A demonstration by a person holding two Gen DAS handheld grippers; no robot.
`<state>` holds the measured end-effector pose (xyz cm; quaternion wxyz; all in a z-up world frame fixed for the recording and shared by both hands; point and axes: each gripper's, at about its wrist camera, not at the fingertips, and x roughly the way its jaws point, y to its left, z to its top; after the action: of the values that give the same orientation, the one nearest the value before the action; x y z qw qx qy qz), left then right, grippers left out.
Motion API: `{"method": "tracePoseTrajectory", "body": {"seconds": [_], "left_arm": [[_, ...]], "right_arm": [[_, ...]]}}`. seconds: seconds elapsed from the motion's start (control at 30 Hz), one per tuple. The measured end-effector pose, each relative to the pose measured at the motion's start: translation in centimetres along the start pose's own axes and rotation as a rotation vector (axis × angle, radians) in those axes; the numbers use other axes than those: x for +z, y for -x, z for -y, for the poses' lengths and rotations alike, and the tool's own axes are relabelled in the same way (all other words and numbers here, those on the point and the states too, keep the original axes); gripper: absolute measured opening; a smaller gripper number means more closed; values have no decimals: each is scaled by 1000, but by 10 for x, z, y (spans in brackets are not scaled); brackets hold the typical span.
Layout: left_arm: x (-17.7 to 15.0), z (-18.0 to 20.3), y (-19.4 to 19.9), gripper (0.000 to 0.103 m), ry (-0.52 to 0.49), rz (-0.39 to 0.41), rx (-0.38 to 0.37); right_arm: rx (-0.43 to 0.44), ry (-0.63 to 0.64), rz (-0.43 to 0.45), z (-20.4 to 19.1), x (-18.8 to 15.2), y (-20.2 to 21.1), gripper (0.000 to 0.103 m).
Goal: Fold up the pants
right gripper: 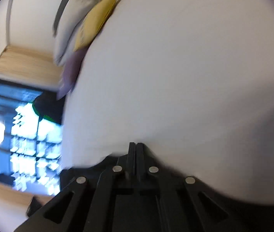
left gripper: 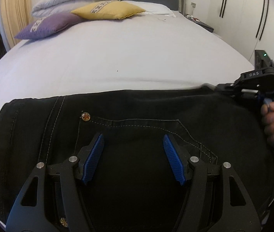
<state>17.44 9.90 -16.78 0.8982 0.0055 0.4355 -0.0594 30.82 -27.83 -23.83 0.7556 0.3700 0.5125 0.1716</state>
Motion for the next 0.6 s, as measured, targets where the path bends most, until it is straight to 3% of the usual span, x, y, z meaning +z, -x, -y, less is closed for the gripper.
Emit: {"method": "tracePoseTrajectory", "body": {"seconds": [0.03, 0.1, 0.13, 0.17, 0.23, 0.27, 0.33, 0.4, 0.47, 0.5, 0.53, 0.6], "left_arm": [[-1, 1, 4, 63, 4, 2, 7], [6, 1, 16, 63, 14, 24, 21], [12, 0, 24, 63, 19, 55, 11], [18, 1, 31, 63, 28, 83, -5], [37, 6, 35, 63, 65, 95, -103], [44, 13, 31, 63, 71, 75, -163], [58, 43, 11, 63, 16, 5, -266], [63, 82, -20, 63, -81, -82, -310], [65, 111, -55, 63, -152, -170, -302], [66, 117, -65, 64, -190, -179, -260], [66, 119, -72, 67, -217, -180, -241], [76, 104, -78, 67, -171, -189, -280]], "right_arm": [[-25, 19, 15, 0, 0, 9, 0], [-51, 52, 63, -7, -5, 35, 10], [29, 84, 92, -15, -13, 55, 12], [95, 96, 96, -21, -20, 67, 20], [220, 106, 86, -30, -41, 86, 45], [268, 126, 66, -38, -52, 88, 46], [263, 153, 48, -38, -79, 89, 46], [185, 94, 55, -18, -89, 82, 46], [119, -8, 66, 18, -91, 84, 20], [103, -21, 71, 30, -93, 90, 0], [54, -27, 73, 39, -94, 94, 0], [118, -52, 81, 53, -94, 100, 0]]}}
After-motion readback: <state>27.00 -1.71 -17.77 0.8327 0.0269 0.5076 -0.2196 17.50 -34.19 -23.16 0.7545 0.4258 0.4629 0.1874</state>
